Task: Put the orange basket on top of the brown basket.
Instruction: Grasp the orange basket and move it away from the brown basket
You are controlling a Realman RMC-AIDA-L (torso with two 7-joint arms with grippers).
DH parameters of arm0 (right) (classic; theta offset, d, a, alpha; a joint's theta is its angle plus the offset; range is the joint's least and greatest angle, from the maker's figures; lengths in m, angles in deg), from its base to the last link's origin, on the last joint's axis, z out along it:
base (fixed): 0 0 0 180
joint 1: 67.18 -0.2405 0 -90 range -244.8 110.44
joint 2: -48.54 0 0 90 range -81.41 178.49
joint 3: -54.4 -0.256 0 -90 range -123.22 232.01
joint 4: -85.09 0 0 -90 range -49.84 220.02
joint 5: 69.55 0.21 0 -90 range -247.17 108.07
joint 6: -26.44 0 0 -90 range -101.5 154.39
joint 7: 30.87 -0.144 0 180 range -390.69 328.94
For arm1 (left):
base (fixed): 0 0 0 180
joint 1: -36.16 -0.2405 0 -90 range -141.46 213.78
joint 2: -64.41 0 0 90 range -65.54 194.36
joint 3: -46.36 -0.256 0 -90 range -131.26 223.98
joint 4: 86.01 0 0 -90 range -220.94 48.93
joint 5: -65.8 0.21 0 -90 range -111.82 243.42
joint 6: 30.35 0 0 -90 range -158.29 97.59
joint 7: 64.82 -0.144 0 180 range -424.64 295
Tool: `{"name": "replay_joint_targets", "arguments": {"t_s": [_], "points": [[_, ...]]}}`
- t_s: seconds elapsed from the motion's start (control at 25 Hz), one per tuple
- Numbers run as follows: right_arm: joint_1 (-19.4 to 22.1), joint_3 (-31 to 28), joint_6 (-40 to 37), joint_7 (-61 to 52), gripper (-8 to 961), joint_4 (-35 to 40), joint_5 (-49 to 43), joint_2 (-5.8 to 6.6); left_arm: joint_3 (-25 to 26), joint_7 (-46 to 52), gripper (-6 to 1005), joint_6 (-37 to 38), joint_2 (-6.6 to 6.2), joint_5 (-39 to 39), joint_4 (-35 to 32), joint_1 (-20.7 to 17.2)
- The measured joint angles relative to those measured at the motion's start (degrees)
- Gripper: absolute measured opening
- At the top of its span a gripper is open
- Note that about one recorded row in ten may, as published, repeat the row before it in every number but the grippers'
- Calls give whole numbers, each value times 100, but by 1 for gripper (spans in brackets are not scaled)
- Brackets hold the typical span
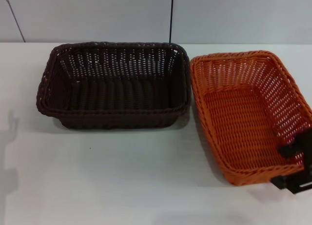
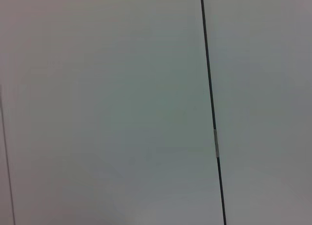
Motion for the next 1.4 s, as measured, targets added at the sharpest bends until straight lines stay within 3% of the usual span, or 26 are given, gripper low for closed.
{"name": "replay_joint_targets", "arguments": {"t_s": [0.44,0.72,1.32,1.4], "points": [[-288,199,238,393,622,-807,-623,-60,-45,10,762,7,10,6,26,-2],[-440,1026,884,444,620,-1426,-1298,-99,-49,11,760,9,2,10,50,22],[-756,1306,1857,247,617,-2706,-1449,-118,11,11,758,15,-18,8,-11,108],[-774,1329,1877,237,564,-2717,-1451,-118,11,11,758,15,-18,8,-11,108]]}}
